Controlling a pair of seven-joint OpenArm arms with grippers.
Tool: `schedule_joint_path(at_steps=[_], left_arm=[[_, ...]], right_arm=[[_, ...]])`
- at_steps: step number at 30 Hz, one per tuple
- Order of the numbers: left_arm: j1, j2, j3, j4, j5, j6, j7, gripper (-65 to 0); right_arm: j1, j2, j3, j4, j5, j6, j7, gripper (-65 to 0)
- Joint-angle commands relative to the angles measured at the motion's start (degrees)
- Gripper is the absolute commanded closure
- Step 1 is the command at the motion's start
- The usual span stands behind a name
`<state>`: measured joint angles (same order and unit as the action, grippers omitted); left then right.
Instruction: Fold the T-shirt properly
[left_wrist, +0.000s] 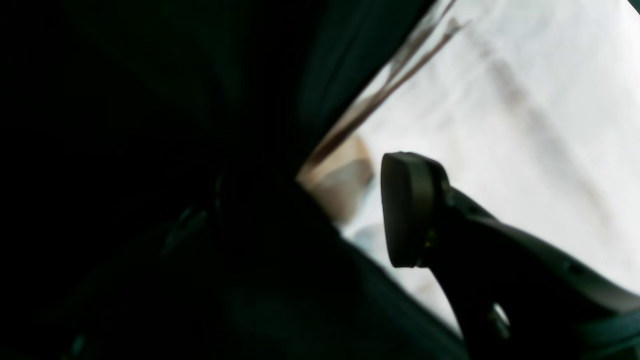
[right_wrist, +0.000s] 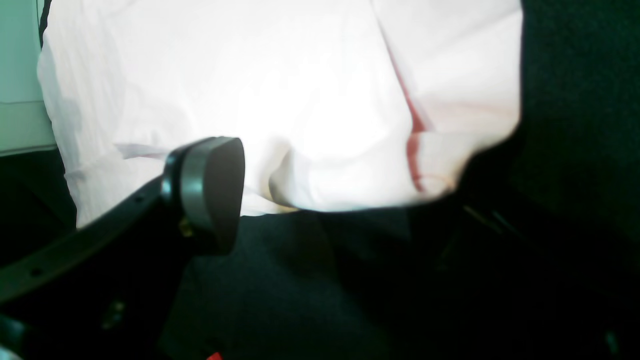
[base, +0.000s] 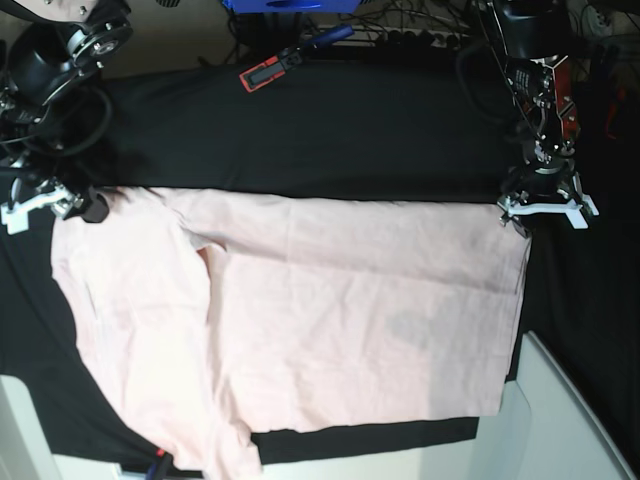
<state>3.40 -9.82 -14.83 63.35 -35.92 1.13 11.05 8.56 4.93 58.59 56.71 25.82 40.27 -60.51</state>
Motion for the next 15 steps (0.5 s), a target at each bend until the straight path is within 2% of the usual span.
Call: schedule_joint_path(at_steps=[1,5,15], left_arm=[[-0.3,-0.8,-0.1,2.3,0.1,-0.6,-1.3,-39.0],[-1.1,-0.8,-0.1,2.2,0.1,-0.6,-1.3,-39.0],[-4.3,-0.8,-0.1,-6.4,0.1,-0.6,-1.6,-39.0]], right_arm=[[0.5,0.6,-0.2,0.3,-0.4,-0.3,-1.0,-46.6],[0.5,0.6,-0.2,0.3,-0.4,-0.3,-1.0,-46.6],[0.5,0.7,-0.2,0.3,-0.4,-0.3,-0.9,-46.6]])
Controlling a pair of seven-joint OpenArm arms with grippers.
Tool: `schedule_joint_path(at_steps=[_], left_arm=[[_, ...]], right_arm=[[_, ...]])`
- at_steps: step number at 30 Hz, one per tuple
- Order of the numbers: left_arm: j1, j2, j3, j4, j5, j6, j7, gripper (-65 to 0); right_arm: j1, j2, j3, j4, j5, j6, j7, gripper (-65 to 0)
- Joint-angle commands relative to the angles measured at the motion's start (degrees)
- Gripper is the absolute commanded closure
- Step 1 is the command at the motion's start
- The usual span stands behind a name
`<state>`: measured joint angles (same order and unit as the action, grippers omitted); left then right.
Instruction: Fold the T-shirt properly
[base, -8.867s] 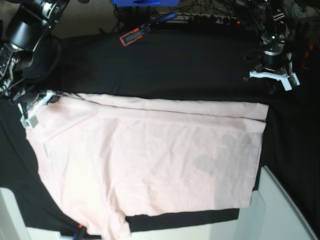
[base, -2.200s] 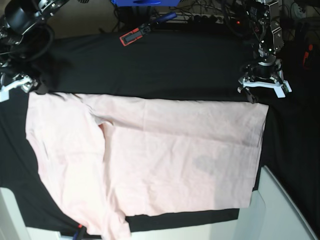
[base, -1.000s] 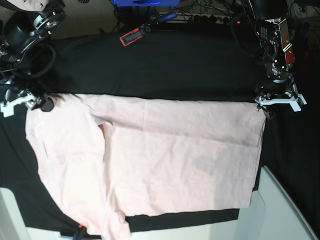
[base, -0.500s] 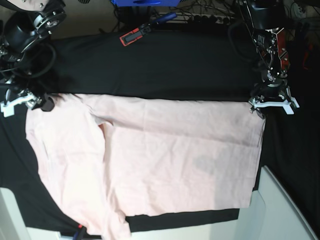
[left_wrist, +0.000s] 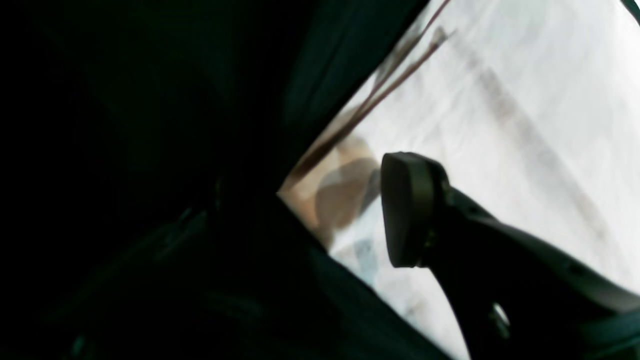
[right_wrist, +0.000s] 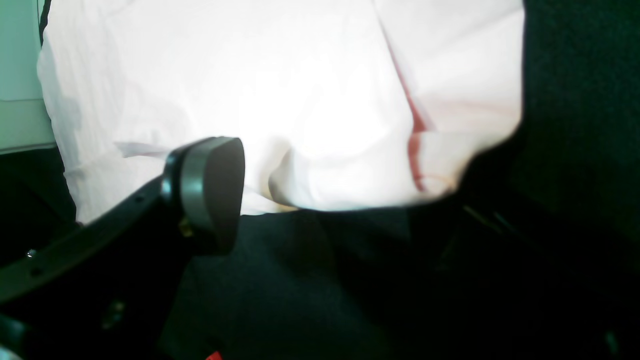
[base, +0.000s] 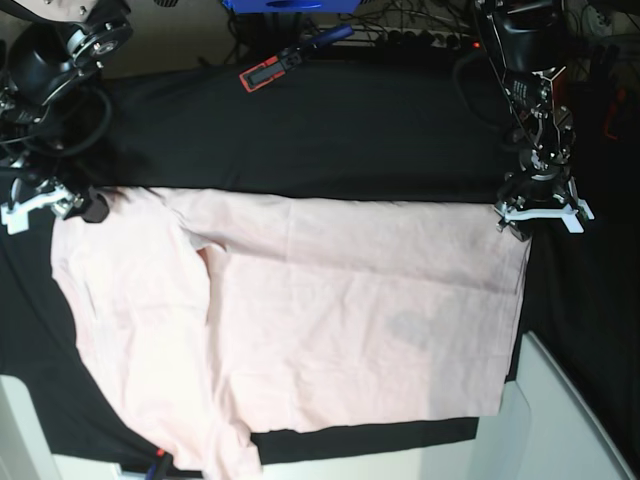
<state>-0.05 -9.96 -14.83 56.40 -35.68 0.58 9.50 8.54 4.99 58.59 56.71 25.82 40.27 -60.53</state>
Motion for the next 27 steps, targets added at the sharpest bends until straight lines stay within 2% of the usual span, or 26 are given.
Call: schedule_joint_path(at_steps=[1,9,16,27], left_arm=[[-1.0,-0.6,-0.1,0.0,-0.1,0.0,0.0,-39.0],[-2.1,0.7,-0.1,-0.8,-0.1,0.0,-0.1,-39.0],[-4.0,0.8,7.3,-1.5,-0.4,0.0,-0.1,-38.8],[-4.4,1.7,7.1,-2.5,-0.4,0.0,-0.1,-38.3]], right_arm=[[0.5,0.7,-0.2,0.3,-0.4,-0.3,-0.9,-46.6],[0.5,0.7,-0.2,0.3,-0.4,-0.3,-0.9,-46.6],[0.5,0.6,-0.2,0.3,-0.4,-0.3,-1.0,-46.6],[0.0,0.6,-0.2,0.3,-0.5,-0.3,-1.0,-46.6]])
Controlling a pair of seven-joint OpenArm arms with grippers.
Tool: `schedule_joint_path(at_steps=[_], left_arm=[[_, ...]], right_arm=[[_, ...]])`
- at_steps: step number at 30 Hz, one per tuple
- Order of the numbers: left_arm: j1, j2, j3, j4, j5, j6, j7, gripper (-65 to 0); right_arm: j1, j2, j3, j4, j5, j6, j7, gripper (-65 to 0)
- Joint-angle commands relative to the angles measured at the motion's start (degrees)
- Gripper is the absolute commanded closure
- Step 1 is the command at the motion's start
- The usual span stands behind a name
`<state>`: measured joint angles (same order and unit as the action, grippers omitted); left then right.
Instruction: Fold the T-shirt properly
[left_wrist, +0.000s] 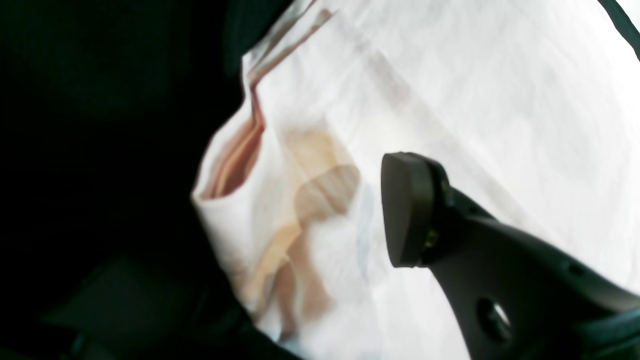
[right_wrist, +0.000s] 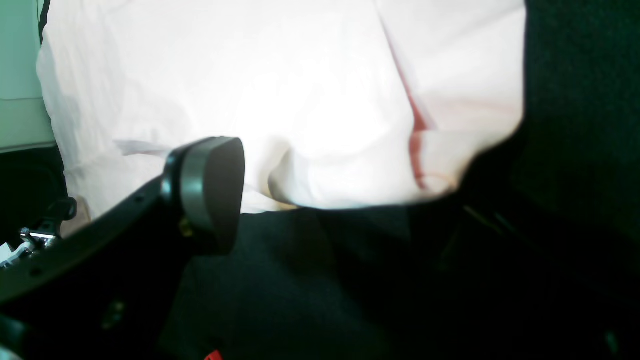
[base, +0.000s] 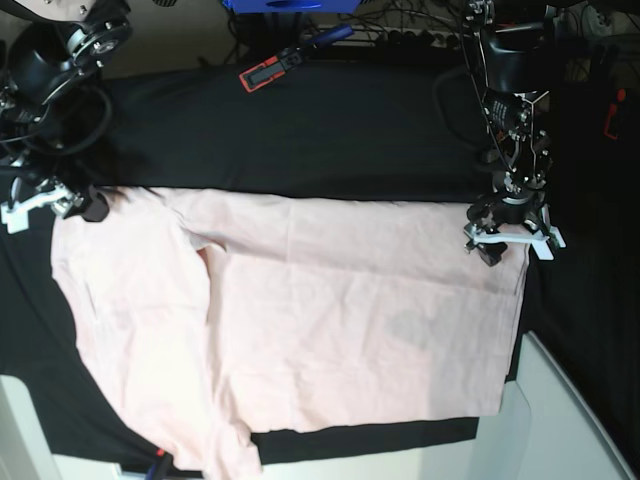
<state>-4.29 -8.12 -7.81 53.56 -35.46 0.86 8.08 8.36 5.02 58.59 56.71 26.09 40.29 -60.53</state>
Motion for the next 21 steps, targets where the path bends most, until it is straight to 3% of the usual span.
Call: schedule_joint_path(at_steps=[1,5,9,12,16,17,21], left_arm=[[-0.1,-0.1,0.1,0.4,-0.6,-0.3,1.3,-37.1],[0.0,0.0,0.1,0.3,-0.6,-0.3,1.3,-20.5],[0.0,0.0,0.1,0.3,-0.6,-0.3,1.3,-17.5],[0.0,0.0,0.1,0.3,-0.6,-0.3,1.3,-14.8],[0.0,0.0,0.1,0.2,-0.6,-0.3,1.3,-2.7],[0.0,0.0,0.1,0.1,-0.6,-0.3,1.3,0.0],[0.6,0.0,0.1,0.1,-0.6,-0.3,1.3,0.0]], right_arm=[[0.2,0.5,-0.2,0.3,-0.8,-0.3,-1.0,-46.6],[0.2,0.4,-0.2,0.3,-0.8,-0.3,-1.0,-41.9],[0.2,0.3,-0.2,0.3,-0.8,-0.3,-1.0,-31.0],[0.2,0.3,-0.2,0.3,-0.8,-0.3,-1.0,-19.4],[0.4,0.3,-0.2,0.2,-0.8,-0.3,-1.0,-0.4],[0.4,0.3,-0.2,0.2,-0.7,-0.3,-1.0,-0.3],[0.4,0.3,-0.1,0.2,-0.6,-0.3,-0.6,-0.3]])
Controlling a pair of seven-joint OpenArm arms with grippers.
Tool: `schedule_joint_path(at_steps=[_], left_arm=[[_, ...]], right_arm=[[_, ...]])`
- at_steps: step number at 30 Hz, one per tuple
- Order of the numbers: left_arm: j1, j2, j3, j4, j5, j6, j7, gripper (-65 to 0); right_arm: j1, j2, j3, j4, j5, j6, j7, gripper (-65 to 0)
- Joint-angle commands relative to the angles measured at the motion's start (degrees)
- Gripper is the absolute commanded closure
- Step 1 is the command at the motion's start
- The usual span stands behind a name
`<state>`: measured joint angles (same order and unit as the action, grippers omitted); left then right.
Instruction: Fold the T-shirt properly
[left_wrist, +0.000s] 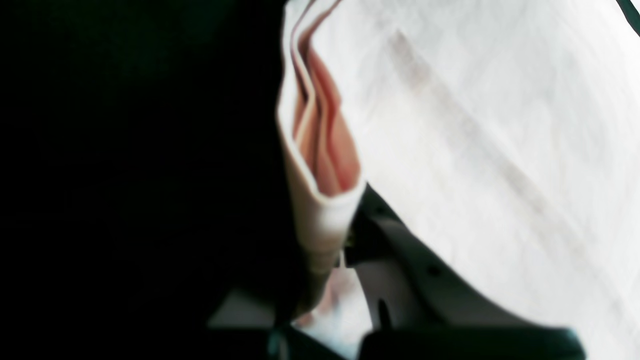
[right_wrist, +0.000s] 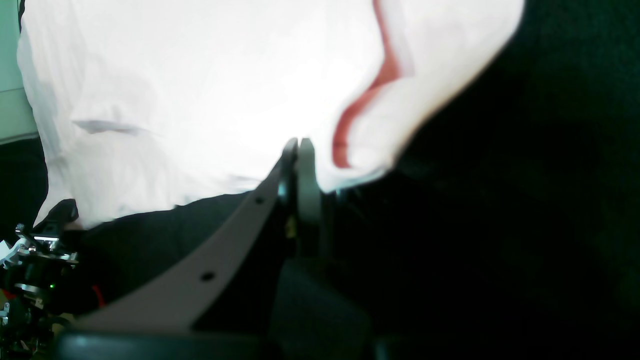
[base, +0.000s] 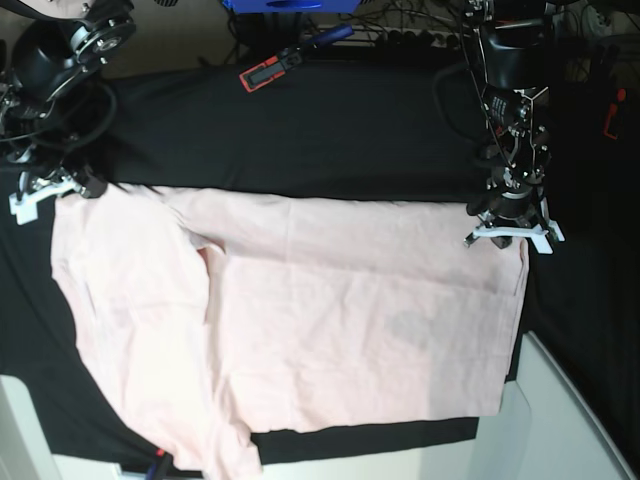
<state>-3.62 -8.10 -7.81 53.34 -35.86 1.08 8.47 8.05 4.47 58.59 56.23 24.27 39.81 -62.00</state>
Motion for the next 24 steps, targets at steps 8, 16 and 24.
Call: schedule_joint_path(at_steps=[8,16,24], left_arm=[[4.6,0.0,0.0,4.9,-0.2,-0.5,0.9,0.0],[10.4,-0.3,0.0,10.1,-0.2,-0.5,0.8,0.0],[10.3,-0.3,0.0,10.0,-0.2,-0.5,0.8,0.0]], right_arm=[[-0.5,1.3,0.4,1.1,1.2,0.2,0.4,-0.3],[-3.7,1.3,0.4,3.8,1.2,0.2,0.4,-0.3],[-4.3,0.8,0.3,8.3,1.2,0.2,-1.9,-0.3]])
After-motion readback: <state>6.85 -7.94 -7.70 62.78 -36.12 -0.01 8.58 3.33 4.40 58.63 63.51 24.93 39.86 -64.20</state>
